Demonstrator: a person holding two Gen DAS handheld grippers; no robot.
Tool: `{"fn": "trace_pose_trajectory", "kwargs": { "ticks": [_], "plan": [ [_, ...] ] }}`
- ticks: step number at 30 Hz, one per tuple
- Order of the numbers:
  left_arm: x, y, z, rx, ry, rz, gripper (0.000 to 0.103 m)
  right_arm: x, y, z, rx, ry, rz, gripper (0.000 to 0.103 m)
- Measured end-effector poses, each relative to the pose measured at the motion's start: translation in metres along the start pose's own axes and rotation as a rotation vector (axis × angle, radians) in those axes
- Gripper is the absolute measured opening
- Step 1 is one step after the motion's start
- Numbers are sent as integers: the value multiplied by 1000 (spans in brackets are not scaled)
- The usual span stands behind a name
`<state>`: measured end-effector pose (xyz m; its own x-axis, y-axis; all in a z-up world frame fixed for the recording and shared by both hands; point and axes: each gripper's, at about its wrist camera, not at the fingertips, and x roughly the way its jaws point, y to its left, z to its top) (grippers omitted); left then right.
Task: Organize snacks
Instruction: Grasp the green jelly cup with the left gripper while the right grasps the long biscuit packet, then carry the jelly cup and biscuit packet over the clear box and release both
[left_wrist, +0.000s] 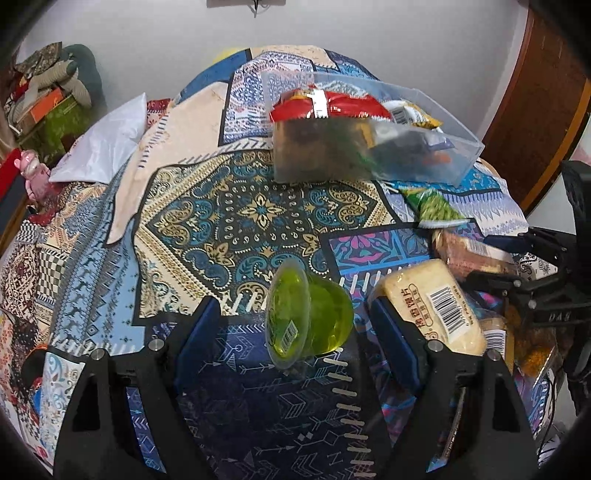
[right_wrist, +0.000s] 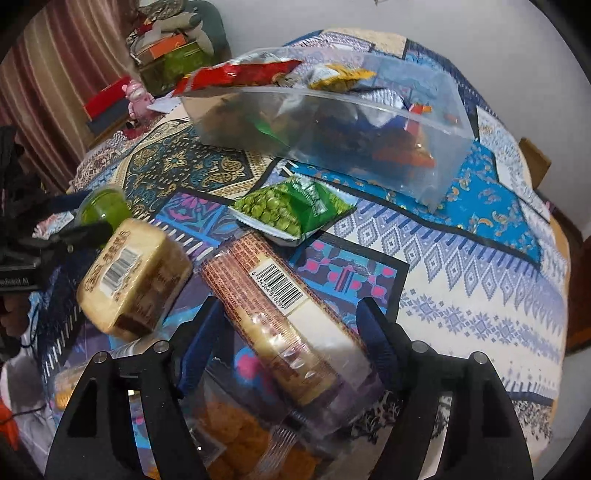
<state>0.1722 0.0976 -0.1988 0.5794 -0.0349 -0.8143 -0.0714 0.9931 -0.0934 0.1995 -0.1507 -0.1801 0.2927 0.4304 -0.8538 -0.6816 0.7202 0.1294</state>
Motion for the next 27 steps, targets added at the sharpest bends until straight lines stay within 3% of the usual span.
{"fn": "trace_pose_trajectory", "kwargs": {
  "ticks": [6, 11, 16, 27],
  "plan": [
    [15, -1, -2, -16, 29, -22, 51, 2, -10, -1, 28, -7, -6, 65],
    [12, -7, -3, 11, -5, 2, 46, -2, -11, -4, 38, -21, -31, 62],
    [1, -4, 0, 0, -25, -7, 41, -14, -16, -10, 65, -37, -29, 50],
    [-36, -6, 16, -20, -116, -27, 40, -47, -22, -19, 118, -112, -35, 42]
  ]
}}
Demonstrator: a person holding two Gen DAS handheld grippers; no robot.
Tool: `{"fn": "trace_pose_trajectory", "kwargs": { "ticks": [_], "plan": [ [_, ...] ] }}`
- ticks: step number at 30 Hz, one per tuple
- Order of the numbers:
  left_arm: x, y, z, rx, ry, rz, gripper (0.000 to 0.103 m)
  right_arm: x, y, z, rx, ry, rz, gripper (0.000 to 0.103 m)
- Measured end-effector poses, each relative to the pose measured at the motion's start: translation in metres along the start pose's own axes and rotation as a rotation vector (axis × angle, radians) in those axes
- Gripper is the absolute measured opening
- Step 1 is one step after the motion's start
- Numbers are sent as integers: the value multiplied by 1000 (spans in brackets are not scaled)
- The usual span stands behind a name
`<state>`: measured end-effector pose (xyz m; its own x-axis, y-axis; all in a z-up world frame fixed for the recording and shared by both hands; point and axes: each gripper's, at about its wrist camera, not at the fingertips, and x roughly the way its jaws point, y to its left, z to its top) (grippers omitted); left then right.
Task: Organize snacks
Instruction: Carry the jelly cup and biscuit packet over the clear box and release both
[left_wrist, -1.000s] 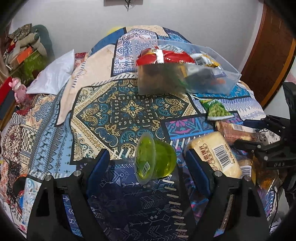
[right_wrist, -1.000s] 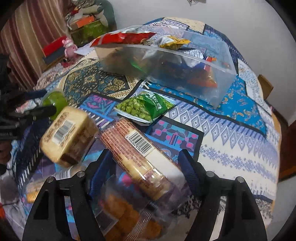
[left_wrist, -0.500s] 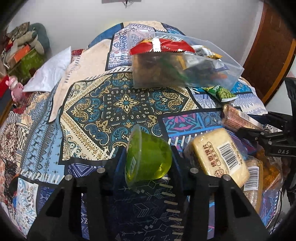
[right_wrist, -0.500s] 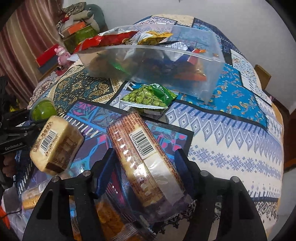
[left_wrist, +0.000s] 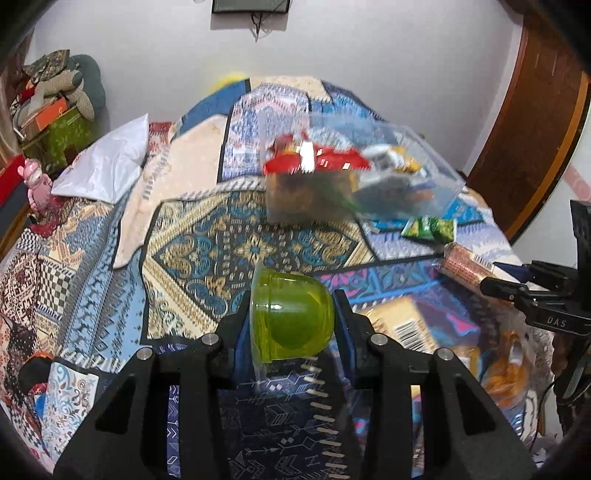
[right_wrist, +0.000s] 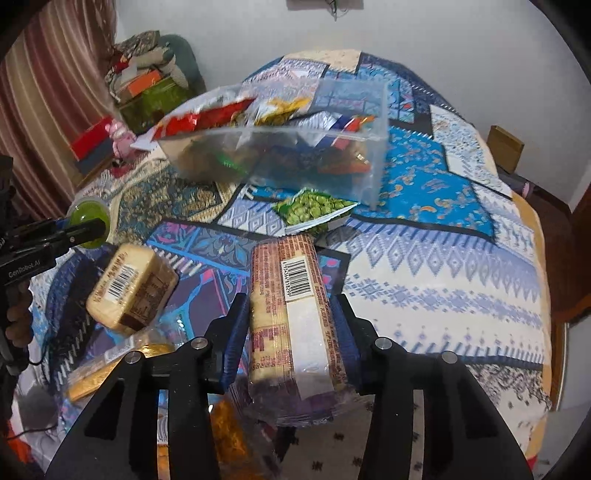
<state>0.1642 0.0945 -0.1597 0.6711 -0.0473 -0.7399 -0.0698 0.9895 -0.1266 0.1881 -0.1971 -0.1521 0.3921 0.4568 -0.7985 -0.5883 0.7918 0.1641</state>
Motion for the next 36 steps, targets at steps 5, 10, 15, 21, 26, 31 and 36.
{"fn": "trace_pose_trajectory", "kwargs": {
  "ticks": [5, 10, 15, 21, 26, 31, 36],
  "plan": [
    [-16, -6, 14, 8, -54, -13, 40, -24, -3, 5, 31, -68, 7, 42],
    [-29, -17, 33, 19, -105, -28, 40, -49, -2, 17, 43, -151, 9, 42],
    [-32, -27, 55, 35, -144, -32, 40, -66, -2, 34, 52, -230, 13, 42],
    [-29, -38, 81, 53, -180, -42, 40, -66, -4, 59, 58, -288, -7, 42],
    [-17, -48, 102, 68, -189, -54, 40, -57, -8, 76, 80, -305, 0, 42],
    [5, -58, 121, 82, -181, -61, 40, -42, -14, 94, 101, -320, -4, 42],
    [35, -66, 133, 100, -151, -61, 40, -23, -20, 112, 129, -316, 1, 42]
  ]
}}
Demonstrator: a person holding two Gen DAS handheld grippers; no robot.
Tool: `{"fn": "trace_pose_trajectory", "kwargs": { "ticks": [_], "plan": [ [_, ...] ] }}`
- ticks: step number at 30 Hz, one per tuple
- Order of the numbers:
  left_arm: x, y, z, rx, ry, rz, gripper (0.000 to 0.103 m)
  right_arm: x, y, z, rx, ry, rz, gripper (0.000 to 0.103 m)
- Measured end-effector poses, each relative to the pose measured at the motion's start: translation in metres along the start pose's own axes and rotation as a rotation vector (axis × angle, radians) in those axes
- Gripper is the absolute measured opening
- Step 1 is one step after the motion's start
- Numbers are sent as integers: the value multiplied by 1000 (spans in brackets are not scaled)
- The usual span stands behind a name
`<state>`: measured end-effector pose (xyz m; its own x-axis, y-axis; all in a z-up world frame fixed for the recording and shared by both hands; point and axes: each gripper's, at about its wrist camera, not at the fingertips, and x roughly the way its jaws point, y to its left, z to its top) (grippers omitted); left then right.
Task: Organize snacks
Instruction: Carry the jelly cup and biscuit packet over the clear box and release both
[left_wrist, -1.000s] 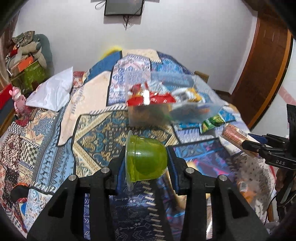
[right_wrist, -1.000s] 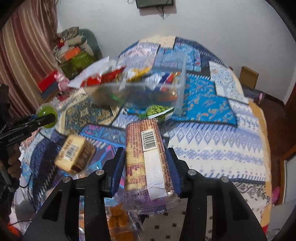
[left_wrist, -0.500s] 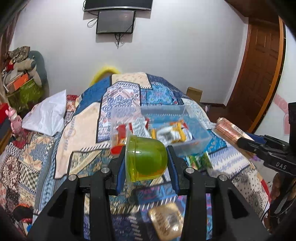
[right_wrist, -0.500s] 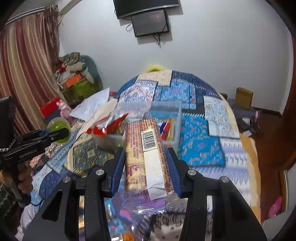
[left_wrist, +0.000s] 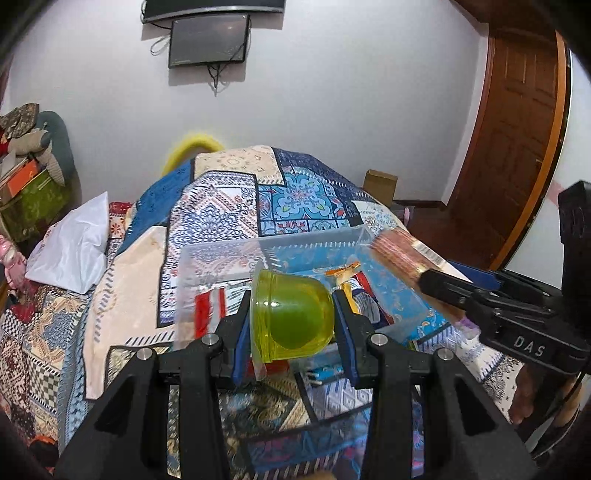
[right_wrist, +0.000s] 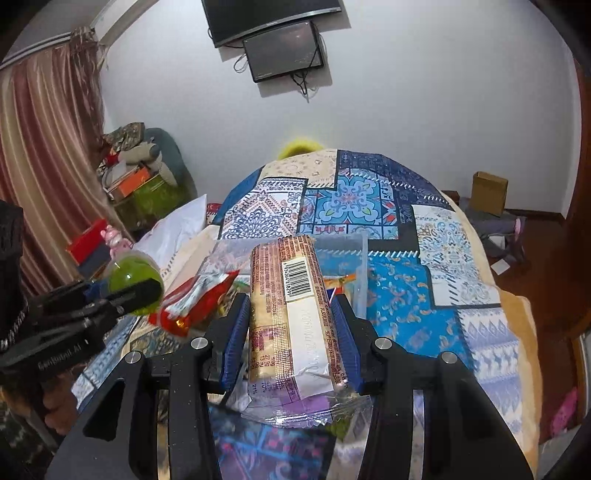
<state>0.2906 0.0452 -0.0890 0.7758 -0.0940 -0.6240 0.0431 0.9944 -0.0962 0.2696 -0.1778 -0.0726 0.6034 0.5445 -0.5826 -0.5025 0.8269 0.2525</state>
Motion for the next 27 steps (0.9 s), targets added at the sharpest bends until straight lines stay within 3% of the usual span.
{"fn": "trace_pose_trajectory", "kwargs": {
  "ticks": [8, 16, 18, 21, 27],
  "plan": [
    [53, -1, 2, 20, 61, 30, 40, 42, -9, 1, 30, 46, -25, 42],
    [74, 1, 1, 5, 95, 50, 40, 68, -11, -4, 14, 114, -48, 44],
    [71, 2, 0, -4, 90, 48, 41, 66, -10, -6, 5, 114, -58, 44],
    [58, 4, 5, -23, 61, 51, 53, 57, -8, -4, -12, 108, -71, 46],
    [9, -2, 13, -7, -15, 47, 54, 27, -2, 0, -29, 90, -51, 46]
  ]
}}
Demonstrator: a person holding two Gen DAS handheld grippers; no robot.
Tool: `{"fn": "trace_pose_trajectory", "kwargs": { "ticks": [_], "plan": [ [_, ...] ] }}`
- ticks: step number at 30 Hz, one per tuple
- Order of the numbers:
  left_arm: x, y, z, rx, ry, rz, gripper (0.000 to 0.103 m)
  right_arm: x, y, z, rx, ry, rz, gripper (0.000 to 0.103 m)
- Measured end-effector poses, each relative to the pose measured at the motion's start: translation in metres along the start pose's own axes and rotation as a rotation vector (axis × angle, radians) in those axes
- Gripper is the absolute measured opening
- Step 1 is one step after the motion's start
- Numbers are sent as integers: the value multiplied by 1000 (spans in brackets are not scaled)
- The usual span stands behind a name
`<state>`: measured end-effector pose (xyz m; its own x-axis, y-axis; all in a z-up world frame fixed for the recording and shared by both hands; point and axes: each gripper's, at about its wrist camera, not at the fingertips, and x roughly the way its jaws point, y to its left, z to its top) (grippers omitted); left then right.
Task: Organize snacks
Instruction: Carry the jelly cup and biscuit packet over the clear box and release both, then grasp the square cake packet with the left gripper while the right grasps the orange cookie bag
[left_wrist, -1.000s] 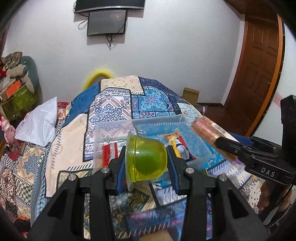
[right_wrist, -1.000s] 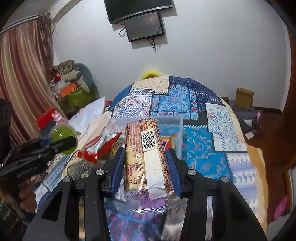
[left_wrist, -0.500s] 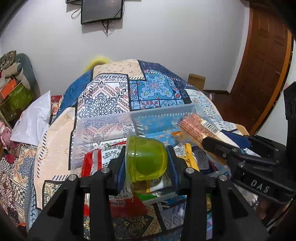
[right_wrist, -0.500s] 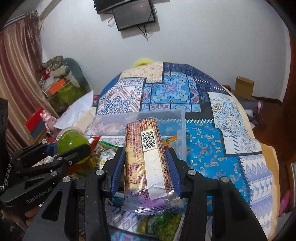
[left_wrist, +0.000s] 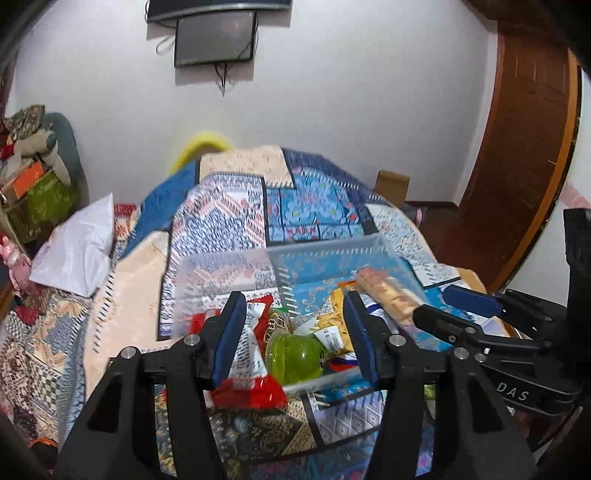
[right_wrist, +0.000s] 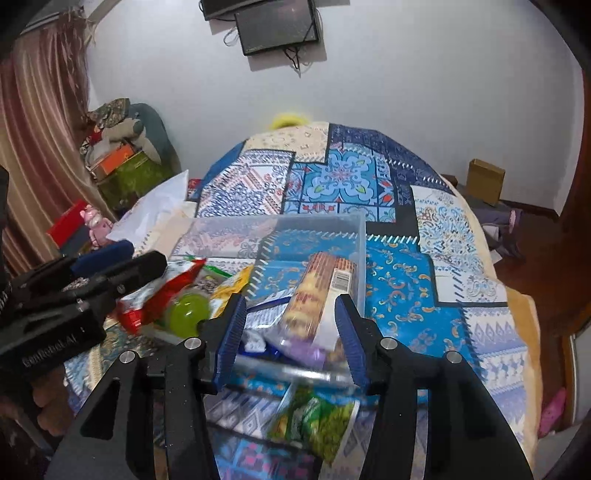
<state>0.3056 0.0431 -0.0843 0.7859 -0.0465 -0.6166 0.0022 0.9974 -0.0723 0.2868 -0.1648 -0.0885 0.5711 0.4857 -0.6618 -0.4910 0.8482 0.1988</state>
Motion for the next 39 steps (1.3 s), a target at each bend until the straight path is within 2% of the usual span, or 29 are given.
{"fn": "trace_pose_trajectory", "kwargs": {
  "ticks": [3, 7, 12, 17, 27, 36, 39],
  "plan": [
    [-27, -2, -2, 11, -22, -3, 59, -22, 2, -4, -4, -14, 9, 48],
    [-61, -4, -14, 29, -39, -3, 65, -53, 4, -16, -5, -38, 3, 62],
    [-93, -6, -43, 39, -19, -5, 70, -85, 6, -38, 0, -40, -1, 62],
    [-108, -8, -82, 36, 30, -3, 71, -105, 10, -75, 14, -1, 1, 62],
    [-118, -13, -153, 53, 127, 7, 71, -102, 26, -141, 13, 117, -14, 63],
    [-117, -9, -183, 47, 156, 15, 71, -93, 36, -180, 64, 217, 48, 64],
    [-113, -10, -187, 42, 164, 7, 71, -85, 39, -183, 74, 227, 46, 69]
  ]
}}
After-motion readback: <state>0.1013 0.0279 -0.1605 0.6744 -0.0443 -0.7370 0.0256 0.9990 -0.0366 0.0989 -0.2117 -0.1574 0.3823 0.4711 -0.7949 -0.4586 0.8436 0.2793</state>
